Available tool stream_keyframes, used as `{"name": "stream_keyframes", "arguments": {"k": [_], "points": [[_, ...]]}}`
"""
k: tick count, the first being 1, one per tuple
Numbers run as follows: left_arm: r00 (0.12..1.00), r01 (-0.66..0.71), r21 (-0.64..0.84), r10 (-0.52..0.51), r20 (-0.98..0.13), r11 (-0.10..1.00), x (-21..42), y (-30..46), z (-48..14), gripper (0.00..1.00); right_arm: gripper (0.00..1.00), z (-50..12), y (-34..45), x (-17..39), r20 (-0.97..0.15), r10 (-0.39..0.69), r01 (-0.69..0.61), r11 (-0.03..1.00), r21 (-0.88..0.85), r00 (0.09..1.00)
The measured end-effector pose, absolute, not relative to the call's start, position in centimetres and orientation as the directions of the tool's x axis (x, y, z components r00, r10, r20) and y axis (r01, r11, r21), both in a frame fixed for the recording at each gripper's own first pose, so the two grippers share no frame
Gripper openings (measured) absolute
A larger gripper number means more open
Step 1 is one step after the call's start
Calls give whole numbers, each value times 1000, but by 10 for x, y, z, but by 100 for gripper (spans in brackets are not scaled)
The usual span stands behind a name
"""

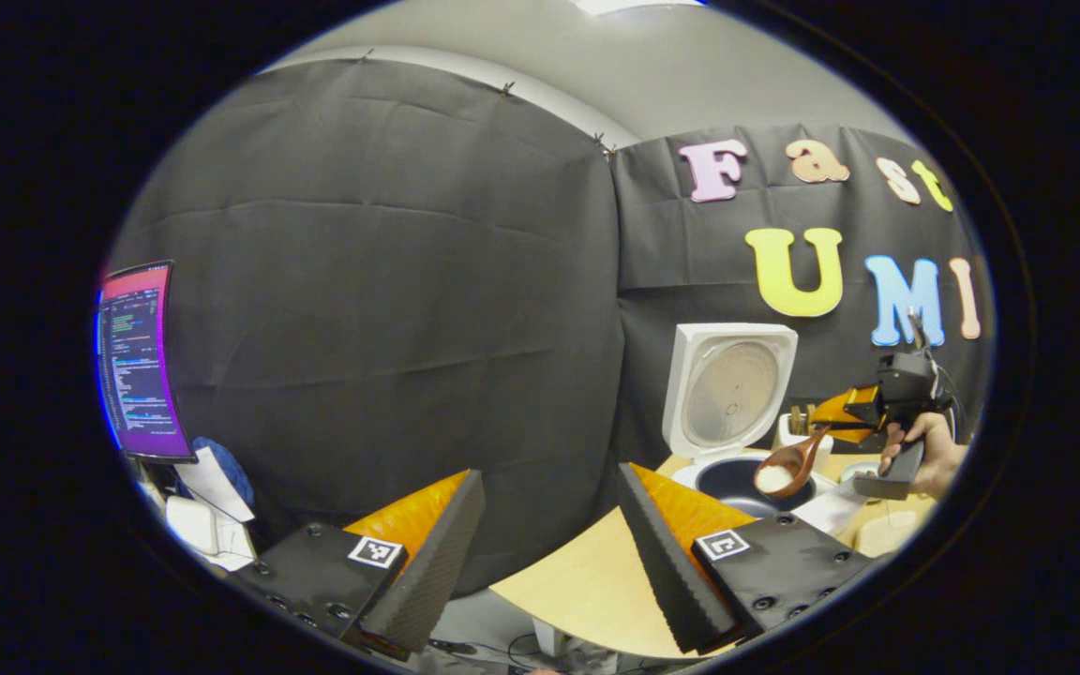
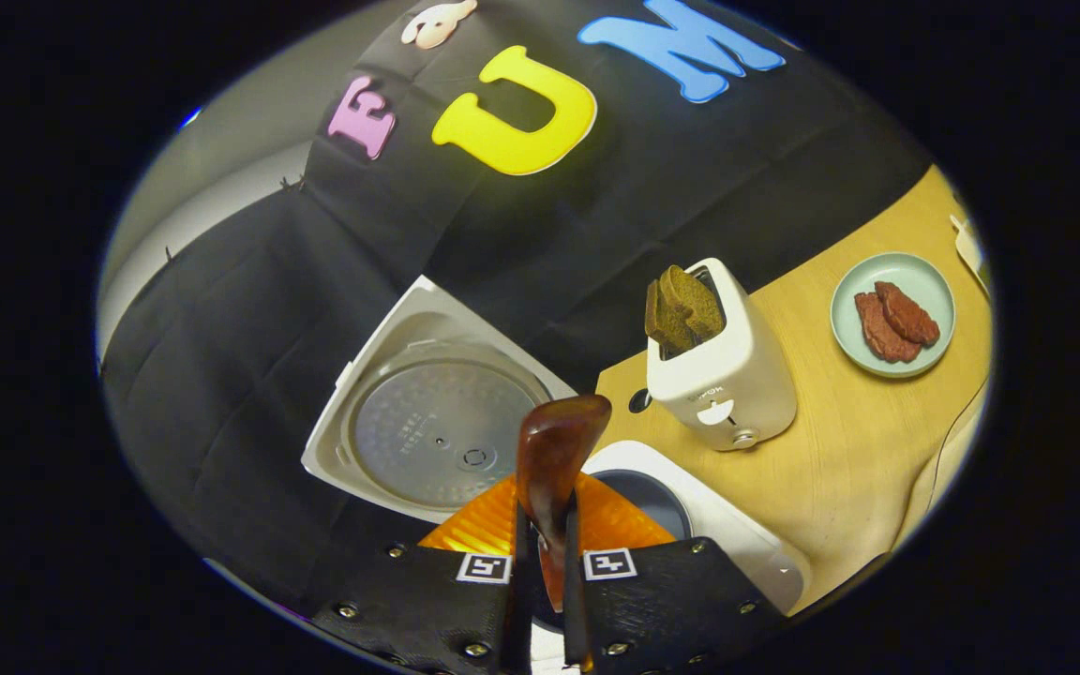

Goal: Close the left gripper, press the button to open the rice cooker; take a wooden spoon from the chopstick holder with the right hand, scoop a spoonful of rice and pour it into the rice cooker, then put the wooden spoon back into the chopstick holder.

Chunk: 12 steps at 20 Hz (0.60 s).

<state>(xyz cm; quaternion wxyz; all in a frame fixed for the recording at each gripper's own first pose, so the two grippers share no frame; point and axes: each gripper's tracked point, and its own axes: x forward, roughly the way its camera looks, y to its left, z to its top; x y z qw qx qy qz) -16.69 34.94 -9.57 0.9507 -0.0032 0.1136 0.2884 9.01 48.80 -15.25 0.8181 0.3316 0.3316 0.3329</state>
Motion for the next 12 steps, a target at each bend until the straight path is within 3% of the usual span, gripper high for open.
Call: {"name": "stream_keyframes", "arguments": {"k": [6,12], "points": [[798,-561,60,559,-227,826,-174,353,-100,100,13,-159,501,82,-373,743,-489,655,576,555],[800,-561,55,558,-221,826,-175,355,-100,100,13,-145,514,72,-373,730,-663,680,314,572]]}}
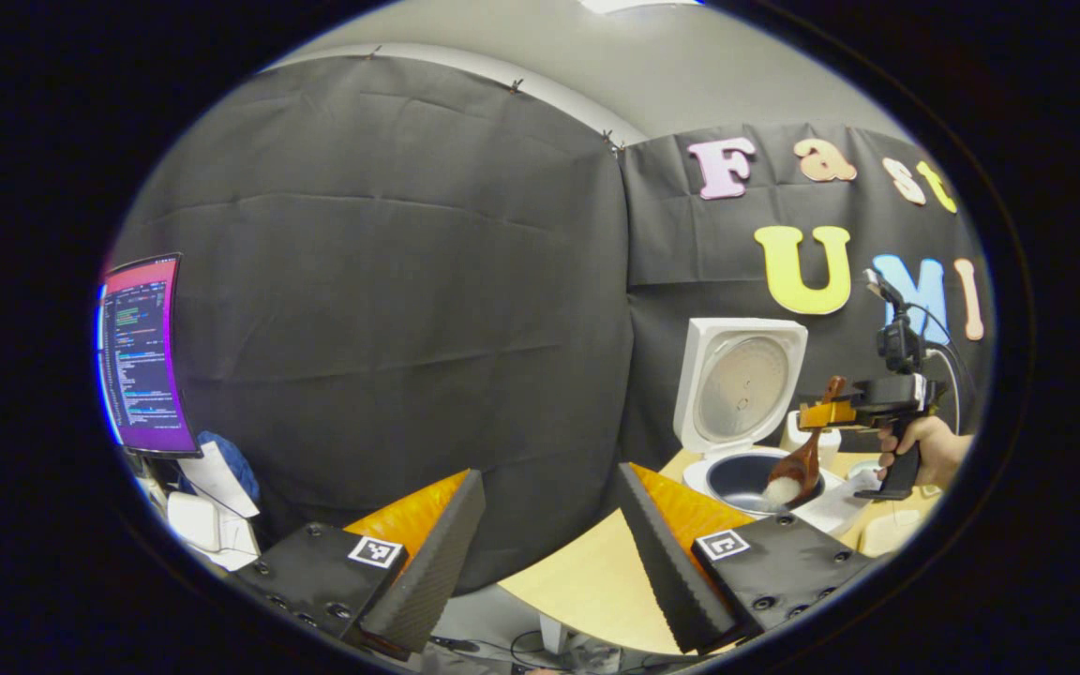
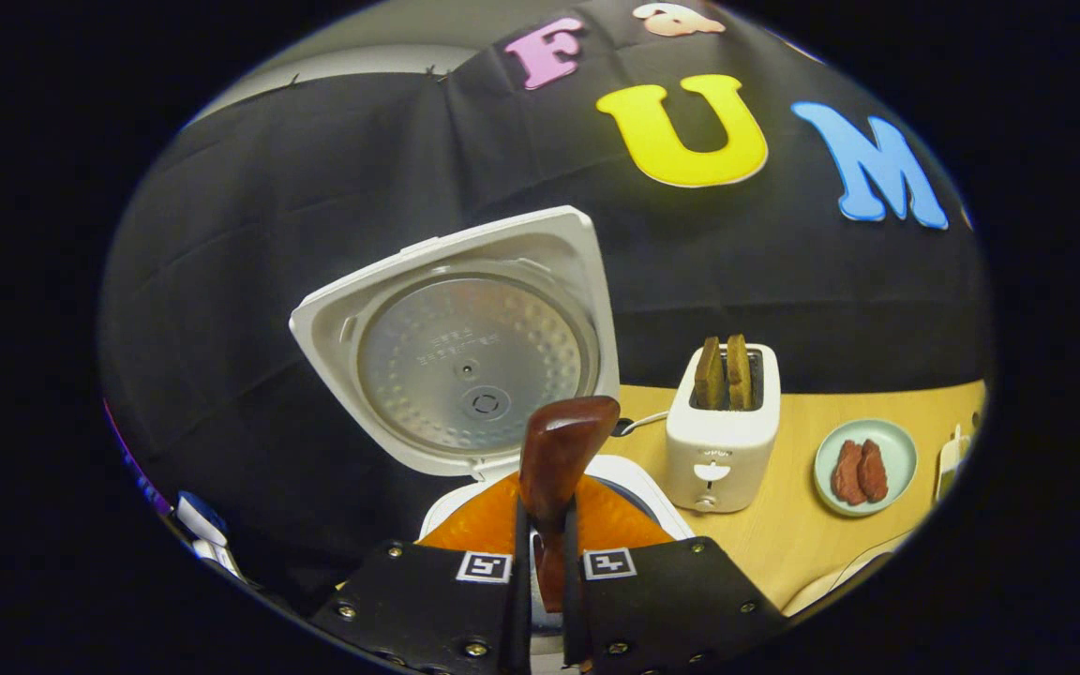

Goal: Close the left gripper, press the button to open the rice cooker; take a wooden spoon from the chopstick holder with the right hand, scoop a spoonful of rice and pour it into the rice cooker, then put the wooden spoon back into the chopstick holder.

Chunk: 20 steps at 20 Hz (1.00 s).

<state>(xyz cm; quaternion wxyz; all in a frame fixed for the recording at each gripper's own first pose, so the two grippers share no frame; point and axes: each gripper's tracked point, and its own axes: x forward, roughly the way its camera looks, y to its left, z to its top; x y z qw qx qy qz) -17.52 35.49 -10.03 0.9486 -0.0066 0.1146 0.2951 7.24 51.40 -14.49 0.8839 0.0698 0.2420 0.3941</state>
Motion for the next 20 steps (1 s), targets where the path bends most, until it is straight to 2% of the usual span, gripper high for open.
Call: {"name": "stream_keyframes", "arguments": {"k": [7,12,16,20], "points": [[806,-556,54,554,-211,830,-171,354,-94,98,14,-119,518,65,-313,725,-747,661,67,613],[813,-547,56,546,-199,835,-167,350,-89,100,14,-91,517,64,-242,732,-765,639,-83,637],[818,-542,58,542,-194,838,-167,348,-88,98,13,-56,518,57,-165,752,-769,623,-139,639],[814,-549,62,550,-188,833,-167,350,-87,100,13,-42,516,56,-131,752,-762,623,-177,646]]}}
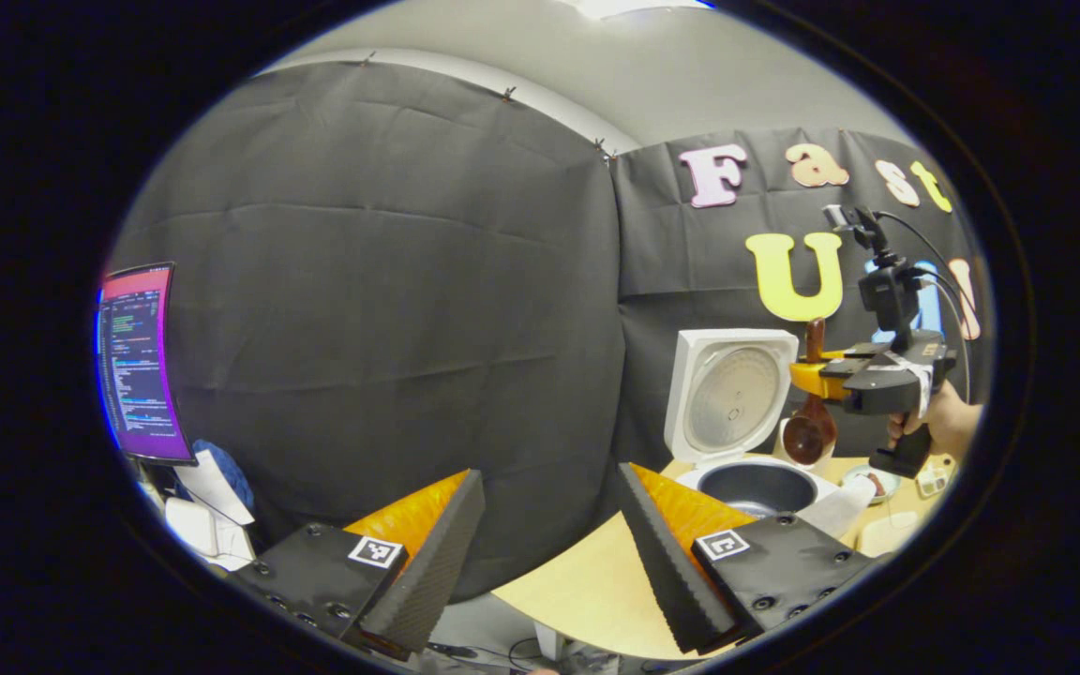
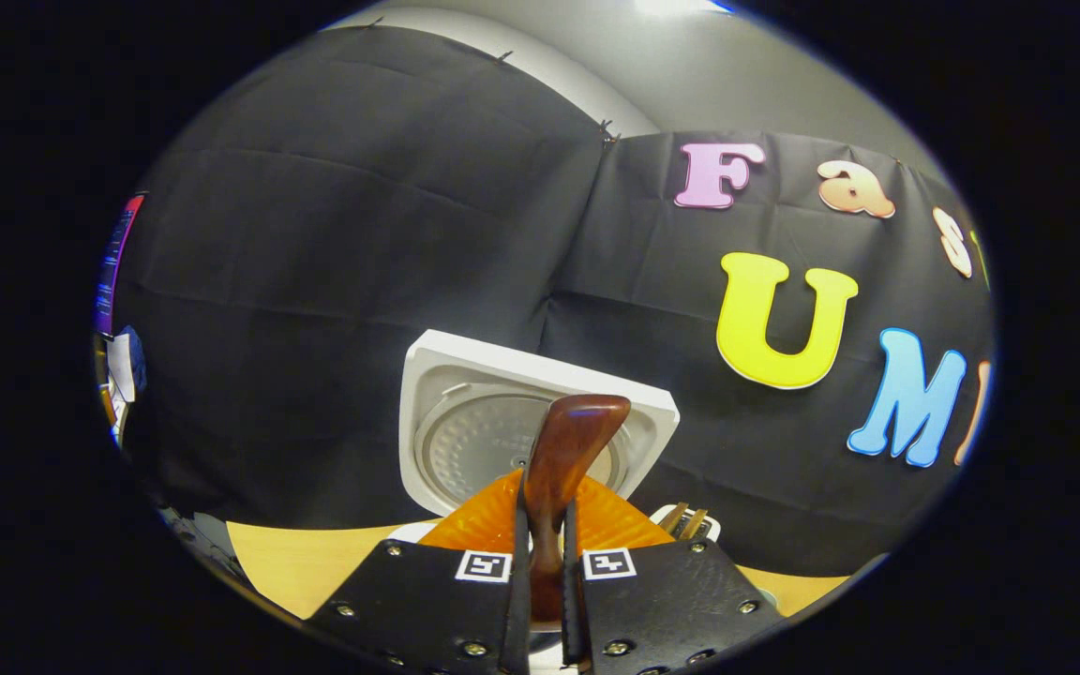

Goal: Close the left gripper, press the button to open the rice cooker; take a wooden spoon from the chopstick holder with the right hand, scoop a spoonful of rice and pour it into the rice cooker, then put the wooden spoon back into the chopstick holder.

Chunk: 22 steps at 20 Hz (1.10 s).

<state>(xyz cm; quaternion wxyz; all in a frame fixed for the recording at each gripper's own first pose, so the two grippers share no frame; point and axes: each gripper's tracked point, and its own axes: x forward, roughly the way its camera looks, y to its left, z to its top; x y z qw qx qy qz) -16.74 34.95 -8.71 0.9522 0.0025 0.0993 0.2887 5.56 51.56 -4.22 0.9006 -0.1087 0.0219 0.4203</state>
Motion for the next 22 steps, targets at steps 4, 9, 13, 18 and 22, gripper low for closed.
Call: {"name": "stream_keyframes", "arguments": {"k": [4,9,13,18,22], "points": [[816,-548,55,548,-182,835,-165,348,-85,100,13,-34,503,57,-124,751,-760,629,-162,649],[847,-508,38,507,-159,860,-143,329,-73,100,14,-16,445,72,-110,712,-719,694,-36,693],[878,-457,27,456,-143,889,-118,301,-67,100,14,-7,378,97,-110,644,-642,765,52,757],[914,-384,19,383,-132,923,-88,256,-60,100,14,-16,286,118,-136,530,-523,848,90,837],[936,-333,13,332,-119,943,-67,223,-51,97,13,-28,211,129,-163,435,-423,900,108,885]]}}
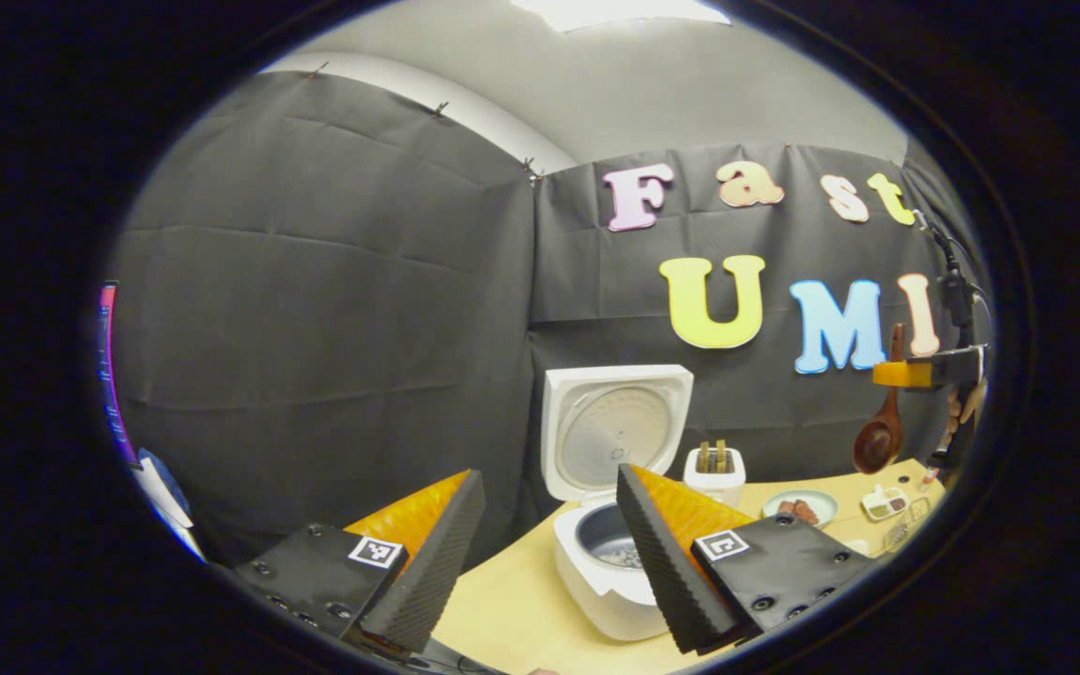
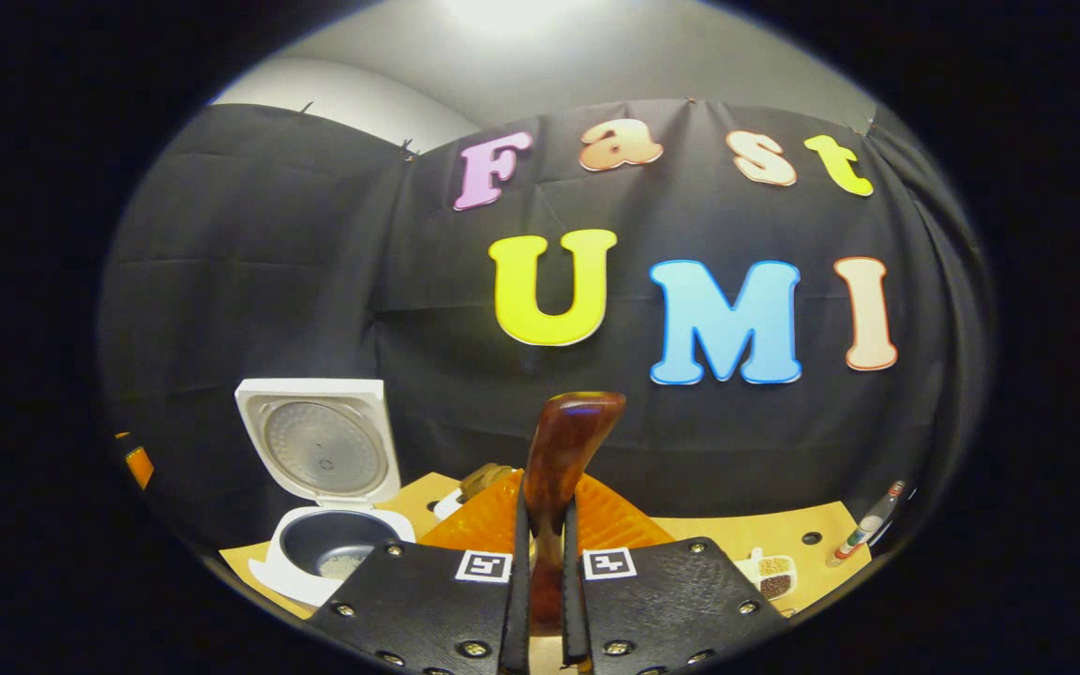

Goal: Close the left gripper, press the button to open the rice cooker; take a wooden spoon from the chopstick holder with the right hand, scoop a spoonful of rice and pour it into the rice cooker, then put the wooden spoon back into the chopstick holder.

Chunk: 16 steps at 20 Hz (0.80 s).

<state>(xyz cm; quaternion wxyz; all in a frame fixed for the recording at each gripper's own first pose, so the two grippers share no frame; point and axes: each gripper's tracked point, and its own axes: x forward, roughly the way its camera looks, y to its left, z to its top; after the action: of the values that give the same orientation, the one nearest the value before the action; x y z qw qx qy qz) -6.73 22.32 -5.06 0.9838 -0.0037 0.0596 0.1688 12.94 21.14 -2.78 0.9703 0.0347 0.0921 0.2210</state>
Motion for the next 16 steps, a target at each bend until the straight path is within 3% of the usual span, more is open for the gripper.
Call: {"name": "stream_keyframes", "arguments": {"k": [2,3,12,16], "points": [[944,-311,10,310,-112,950,-56,206,-46,97,14,-34,176,134,-177,385,-369,922,115,906],[948,-301,11,300,-108,954,-52,198,-44,91,14,-38,159,135,-183,361,-344,931,120,914],[971,-225,29,226,-82,974,-20,140,-22,92,14,-99,32,138,-277,170,-133,980,145,946],[974,-211,48,215,-78,976,-17,123,-16,100,14,-136,-11,137,-333,93,-53,990,128,938]]}}
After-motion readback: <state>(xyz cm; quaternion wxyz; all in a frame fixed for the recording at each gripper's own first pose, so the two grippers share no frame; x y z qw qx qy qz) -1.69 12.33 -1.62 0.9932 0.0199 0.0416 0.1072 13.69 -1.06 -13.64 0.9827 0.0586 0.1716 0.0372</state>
